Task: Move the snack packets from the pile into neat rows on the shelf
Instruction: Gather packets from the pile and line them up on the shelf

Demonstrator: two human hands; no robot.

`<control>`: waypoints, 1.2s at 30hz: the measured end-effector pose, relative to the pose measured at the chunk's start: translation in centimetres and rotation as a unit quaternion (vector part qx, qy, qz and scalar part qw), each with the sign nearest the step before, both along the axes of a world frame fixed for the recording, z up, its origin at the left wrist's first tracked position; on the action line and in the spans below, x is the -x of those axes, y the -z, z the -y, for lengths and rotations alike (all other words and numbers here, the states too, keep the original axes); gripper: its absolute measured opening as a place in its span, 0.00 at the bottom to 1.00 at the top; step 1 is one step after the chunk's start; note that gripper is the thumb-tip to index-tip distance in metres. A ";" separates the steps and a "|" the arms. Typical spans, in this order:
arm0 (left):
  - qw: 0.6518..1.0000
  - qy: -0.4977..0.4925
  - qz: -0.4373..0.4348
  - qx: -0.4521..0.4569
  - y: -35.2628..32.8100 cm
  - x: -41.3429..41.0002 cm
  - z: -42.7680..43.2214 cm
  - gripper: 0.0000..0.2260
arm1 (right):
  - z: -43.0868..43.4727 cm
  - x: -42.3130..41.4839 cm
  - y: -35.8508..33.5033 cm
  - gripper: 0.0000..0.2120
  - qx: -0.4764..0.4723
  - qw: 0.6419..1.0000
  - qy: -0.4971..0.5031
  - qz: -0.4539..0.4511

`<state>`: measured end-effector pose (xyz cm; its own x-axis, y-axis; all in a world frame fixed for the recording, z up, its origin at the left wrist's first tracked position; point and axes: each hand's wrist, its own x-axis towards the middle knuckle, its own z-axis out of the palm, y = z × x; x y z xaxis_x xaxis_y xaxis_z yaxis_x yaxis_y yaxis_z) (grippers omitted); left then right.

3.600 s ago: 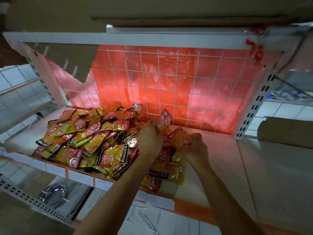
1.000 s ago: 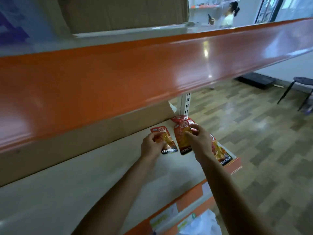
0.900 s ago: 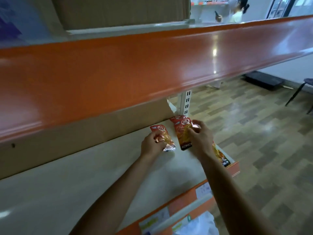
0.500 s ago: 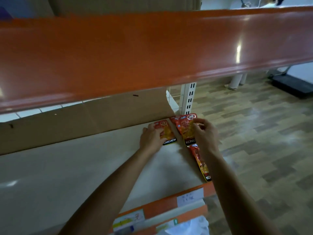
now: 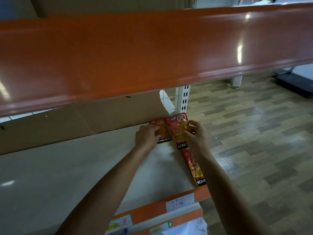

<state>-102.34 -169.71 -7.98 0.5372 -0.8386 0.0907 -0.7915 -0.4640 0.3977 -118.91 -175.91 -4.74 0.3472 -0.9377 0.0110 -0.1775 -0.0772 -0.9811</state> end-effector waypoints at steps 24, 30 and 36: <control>0.933 -0.179 -0.265 0.168 -0.3 2.1 -1.6 0.23 | -0.9 -3.4 -0.3 0.15 0.189 0.964 -0.027 -0.184; 0.953 -0.154 -0.222 0.137 -0.4 2.6 -1.1 0.20 | -0.7 -2.4 -0.2 0.15 0.225 0.938 -0.058 -0.257; 0.970 -0.139 -0.158 0.117 -0.5 2.9 -0.8 0.23 | -1.0 -2.3 0.1 0.12 0.235 0.931 -0.072 -0.269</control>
<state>-105.22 -168.86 -7.50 0.7719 -0.6334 0.0548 -0.4694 -0.5097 0.7210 -116.66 -174.96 -4.87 0.5428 -0.8164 0.1973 -0.5878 -0.5370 -0.6050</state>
